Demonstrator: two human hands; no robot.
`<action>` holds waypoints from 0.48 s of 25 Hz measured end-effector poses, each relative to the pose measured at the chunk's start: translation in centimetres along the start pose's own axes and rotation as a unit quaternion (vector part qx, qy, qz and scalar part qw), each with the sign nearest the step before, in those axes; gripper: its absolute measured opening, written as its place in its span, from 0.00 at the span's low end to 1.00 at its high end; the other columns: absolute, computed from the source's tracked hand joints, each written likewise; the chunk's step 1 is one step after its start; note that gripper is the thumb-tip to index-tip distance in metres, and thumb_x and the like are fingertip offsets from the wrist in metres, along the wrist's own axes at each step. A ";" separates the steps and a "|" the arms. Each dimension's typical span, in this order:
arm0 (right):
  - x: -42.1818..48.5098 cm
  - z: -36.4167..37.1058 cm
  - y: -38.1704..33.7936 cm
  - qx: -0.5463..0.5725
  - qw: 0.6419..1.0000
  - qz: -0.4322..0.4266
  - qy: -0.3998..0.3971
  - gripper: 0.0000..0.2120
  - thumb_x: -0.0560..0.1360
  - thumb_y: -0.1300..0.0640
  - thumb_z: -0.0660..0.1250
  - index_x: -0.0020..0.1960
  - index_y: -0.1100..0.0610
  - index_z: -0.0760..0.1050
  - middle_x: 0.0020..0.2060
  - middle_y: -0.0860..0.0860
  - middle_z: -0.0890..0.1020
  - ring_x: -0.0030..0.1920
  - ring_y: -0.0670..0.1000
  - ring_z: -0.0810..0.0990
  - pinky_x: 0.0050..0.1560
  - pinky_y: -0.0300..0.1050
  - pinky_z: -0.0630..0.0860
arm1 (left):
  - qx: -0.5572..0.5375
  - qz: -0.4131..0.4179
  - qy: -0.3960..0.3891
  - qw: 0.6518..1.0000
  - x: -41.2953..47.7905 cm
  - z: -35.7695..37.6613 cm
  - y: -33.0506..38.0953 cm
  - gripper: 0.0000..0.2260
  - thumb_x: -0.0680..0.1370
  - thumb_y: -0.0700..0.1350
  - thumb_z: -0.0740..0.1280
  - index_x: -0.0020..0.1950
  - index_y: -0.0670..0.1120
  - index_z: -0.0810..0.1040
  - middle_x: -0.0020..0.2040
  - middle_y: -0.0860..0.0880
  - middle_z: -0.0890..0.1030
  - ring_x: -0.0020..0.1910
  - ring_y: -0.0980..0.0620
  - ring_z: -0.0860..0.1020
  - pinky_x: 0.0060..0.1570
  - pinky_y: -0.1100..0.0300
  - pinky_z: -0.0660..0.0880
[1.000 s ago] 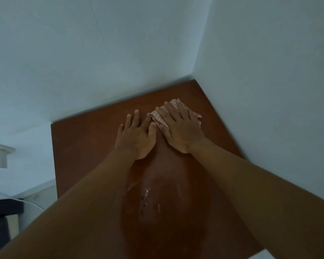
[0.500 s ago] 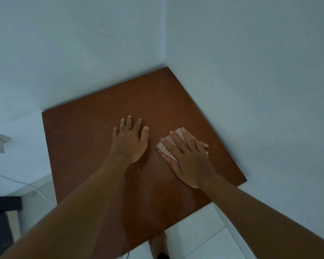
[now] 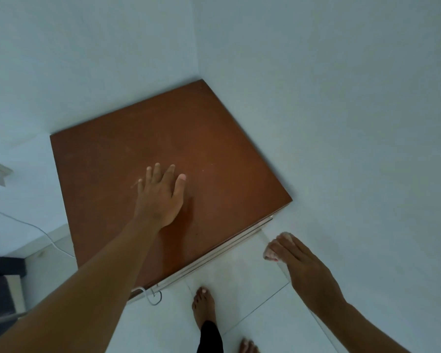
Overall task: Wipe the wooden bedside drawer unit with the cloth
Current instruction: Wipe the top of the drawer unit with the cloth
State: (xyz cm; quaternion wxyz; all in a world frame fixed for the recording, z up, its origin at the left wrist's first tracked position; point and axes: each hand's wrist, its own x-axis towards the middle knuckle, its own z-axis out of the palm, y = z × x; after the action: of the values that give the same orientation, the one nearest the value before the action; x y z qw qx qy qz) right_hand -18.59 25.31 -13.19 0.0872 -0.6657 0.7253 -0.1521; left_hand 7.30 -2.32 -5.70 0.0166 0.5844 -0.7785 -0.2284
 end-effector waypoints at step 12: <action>29.7 -5.0 -12.8 0.180 0.971 -0.103 0.116 0.23 0.82 0.66 0.61 0.75 0.53 0.74 0.72 0.52 0.78 0.72 0.53 0.76 0.73 0.48 0.72 | -0.004 -0.038 0.022 0.999 6.9 -6.4 -5.4 0.29 0.83 0.63 0.46 0.82 0.54 0.58 0.83 0.46 0.53 0.83 0.44 0.46 0.79 0.42 0.46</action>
State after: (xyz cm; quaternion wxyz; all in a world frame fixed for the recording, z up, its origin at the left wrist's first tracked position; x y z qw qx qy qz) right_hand -11.08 -4.50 -1.96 0.1051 -0.6882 0.6184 -0.3646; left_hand 11.90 -11.91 -3.68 0.0268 0.6181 -0.7545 -0.2190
